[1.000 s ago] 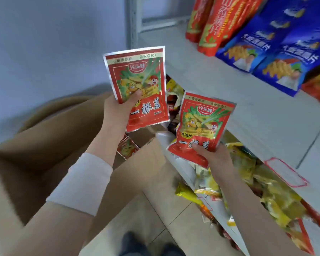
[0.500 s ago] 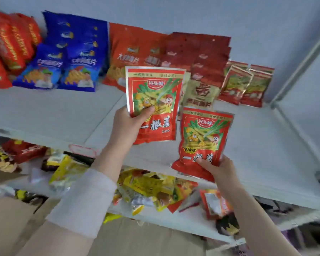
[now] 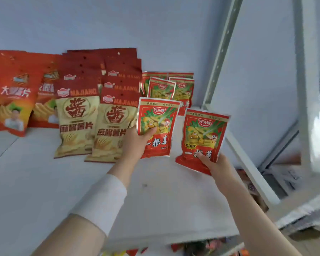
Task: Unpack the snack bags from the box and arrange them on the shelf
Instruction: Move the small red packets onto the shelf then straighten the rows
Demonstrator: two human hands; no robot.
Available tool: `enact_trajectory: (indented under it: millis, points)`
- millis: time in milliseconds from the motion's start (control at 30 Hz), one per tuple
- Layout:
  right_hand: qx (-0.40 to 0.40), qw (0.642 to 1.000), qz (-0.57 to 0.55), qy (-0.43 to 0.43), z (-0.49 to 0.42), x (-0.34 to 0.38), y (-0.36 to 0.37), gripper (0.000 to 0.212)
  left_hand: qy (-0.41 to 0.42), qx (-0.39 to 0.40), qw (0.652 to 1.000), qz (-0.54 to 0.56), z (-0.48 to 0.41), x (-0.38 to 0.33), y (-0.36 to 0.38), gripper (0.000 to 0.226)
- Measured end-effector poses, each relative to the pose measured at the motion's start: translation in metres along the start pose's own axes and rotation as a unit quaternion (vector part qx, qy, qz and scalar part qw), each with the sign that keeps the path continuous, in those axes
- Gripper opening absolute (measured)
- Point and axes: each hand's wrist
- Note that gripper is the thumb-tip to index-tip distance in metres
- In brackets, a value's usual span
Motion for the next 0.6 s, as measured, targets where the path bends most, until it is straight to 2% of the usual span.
enact_trajectory:
  millis: [200, 300, 600]
  points:
    - [0.011, 1.0, 0.024, 0.012, -0.101, -0.005, 0.019, 0.026, -0.031, -0.007, 0.999, -0.01, -0.095, -0.001, 0.041, 0.027]
    - [0.015, 0.999, 0.044, 0.002, -0.142, -0.009, 0.027, 0.036, -0.036, -0.014, 0.999, 0.0, -0.131, -0.006, 0.06, 0.036]
    - [-0.014, 0.996, 0.089, -0.026, -0.212, -0.016, 0.046, 0.036, -0.035, -0.017, 0.999, 0.028, -0.198, -0.003, 0.091, 0.031]
Point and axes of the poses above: each hand's wrist, its own z-axis away from the middle knuckle, its own y-axis out of the palm, x = y × z, and after that the axes turned 8 degrees about -y, right-handed
